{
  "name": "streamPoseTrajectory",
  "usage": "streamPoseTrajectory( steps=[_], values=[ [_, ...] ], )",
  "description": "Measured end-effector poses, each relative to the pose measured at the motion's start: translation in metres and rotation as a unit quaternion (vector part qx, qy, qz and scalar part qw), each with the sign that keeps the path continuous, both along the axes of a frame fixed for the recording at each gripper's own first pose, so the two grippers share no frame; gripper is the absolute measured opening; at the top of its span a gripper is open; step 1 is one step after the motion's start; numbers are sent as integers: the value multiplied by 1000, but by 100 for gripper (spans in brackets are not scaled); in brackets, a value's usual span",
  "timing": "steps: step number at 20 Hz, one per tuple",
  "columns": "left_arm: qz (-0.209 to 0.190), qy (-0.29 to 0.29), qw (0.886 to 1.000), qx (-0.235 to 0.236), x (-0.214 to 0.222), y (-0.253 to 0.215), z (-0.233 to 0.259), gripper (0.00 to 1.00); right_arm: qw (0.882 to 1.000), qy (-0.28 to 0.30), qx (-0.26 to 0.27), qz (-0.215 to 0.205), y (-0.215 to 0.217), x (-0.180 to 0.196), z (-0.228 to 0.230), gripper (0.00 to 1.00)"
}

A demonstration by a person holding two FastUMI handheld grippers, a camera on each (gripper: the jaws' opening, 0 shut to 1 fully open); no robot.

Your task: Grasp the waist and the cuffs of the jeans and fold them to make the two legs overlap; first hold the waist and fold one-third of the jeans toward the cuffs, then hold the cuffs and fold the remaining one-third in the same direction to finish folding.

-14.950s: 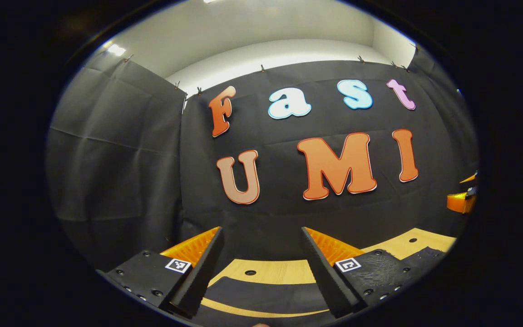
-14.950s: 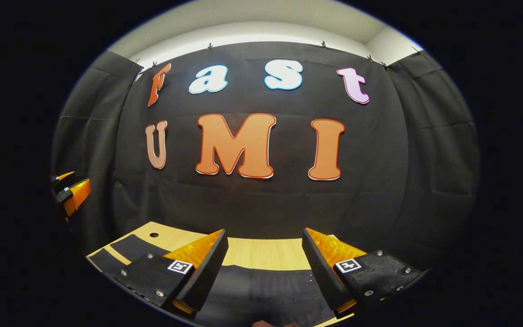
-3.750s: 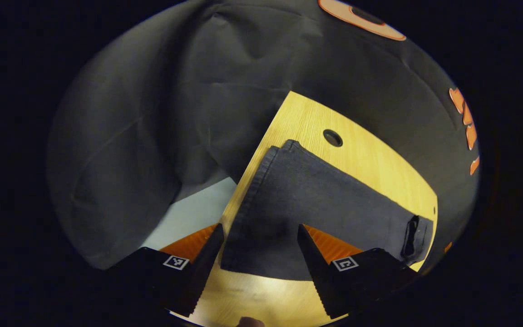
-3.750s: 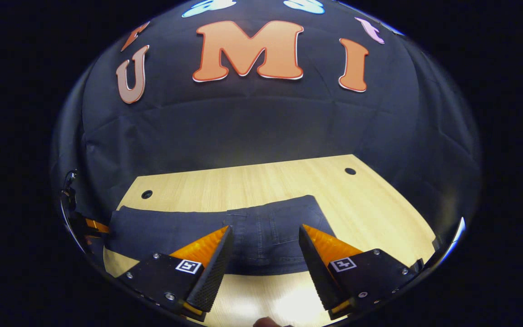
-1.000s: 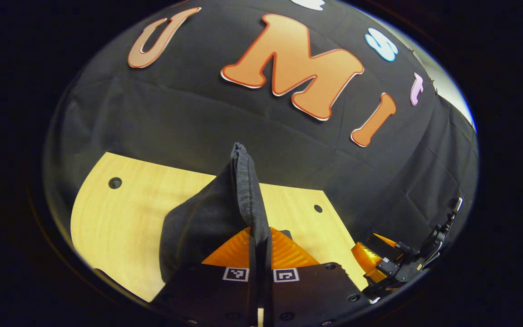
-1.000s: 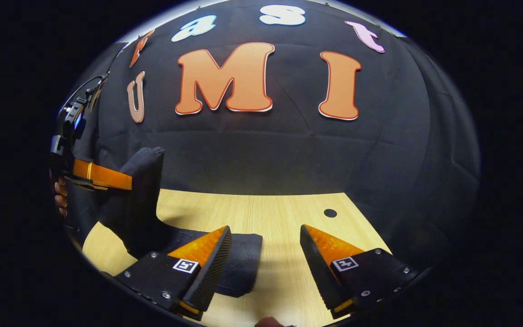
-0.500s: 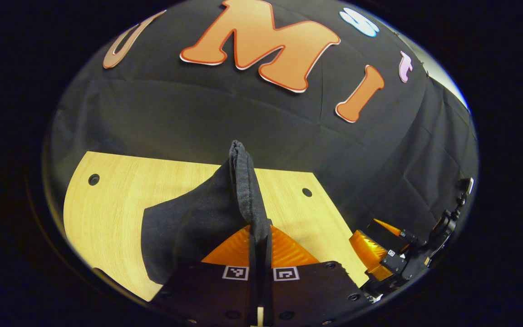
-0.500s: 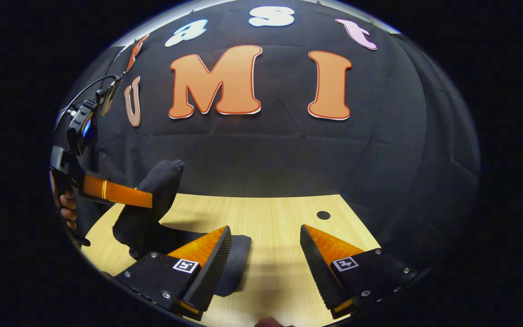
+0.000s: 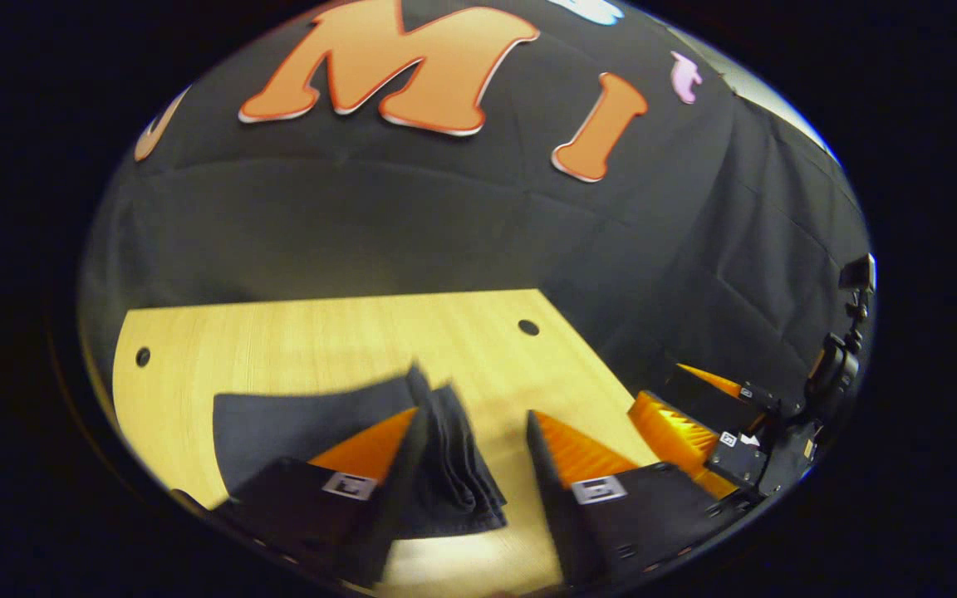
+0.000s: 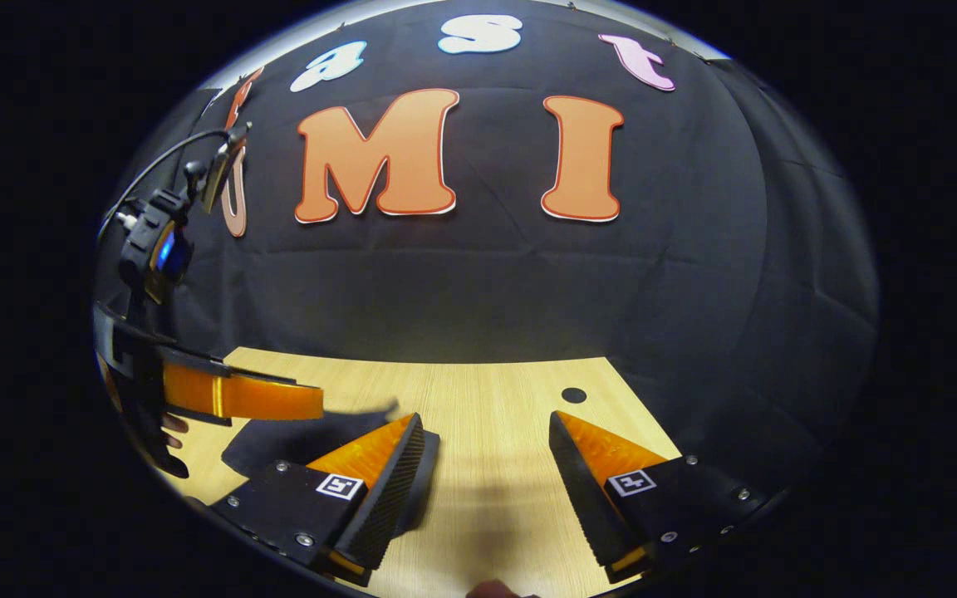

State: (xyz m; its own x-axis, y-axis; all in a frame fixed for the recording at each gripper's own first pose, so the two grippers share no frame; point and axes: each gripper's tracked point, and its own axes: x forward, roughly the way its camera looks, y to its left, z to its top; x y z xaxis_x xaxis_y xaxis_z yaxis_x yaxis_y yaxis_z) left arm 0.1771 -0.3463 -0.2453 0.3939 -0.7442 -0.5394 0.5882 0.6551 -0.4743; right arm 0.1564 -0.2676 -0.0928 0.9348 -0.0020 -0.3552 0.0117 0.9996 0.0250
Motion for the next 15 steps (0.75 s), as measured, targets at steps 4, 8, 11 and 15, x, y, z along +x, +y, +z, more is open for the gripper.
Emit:
streamPoseTrajectory(
  steps=[4,8,11,15],
  values=[
    [31,-46,998,1,14,21,21,95,1000,-18,-1,5,8,4,15,92],
    [94,-93,991,-4,28,72,39,98,998,-57,-16,19,28,10,45,92],
    [170,-140,975,-16,46,130,62,98,995,-94,-19,29,47,14,70,91],
    [232,-200,952,-30,55,195,88,98,989,-135,-17,51,76,11,99,91]
  ],
)
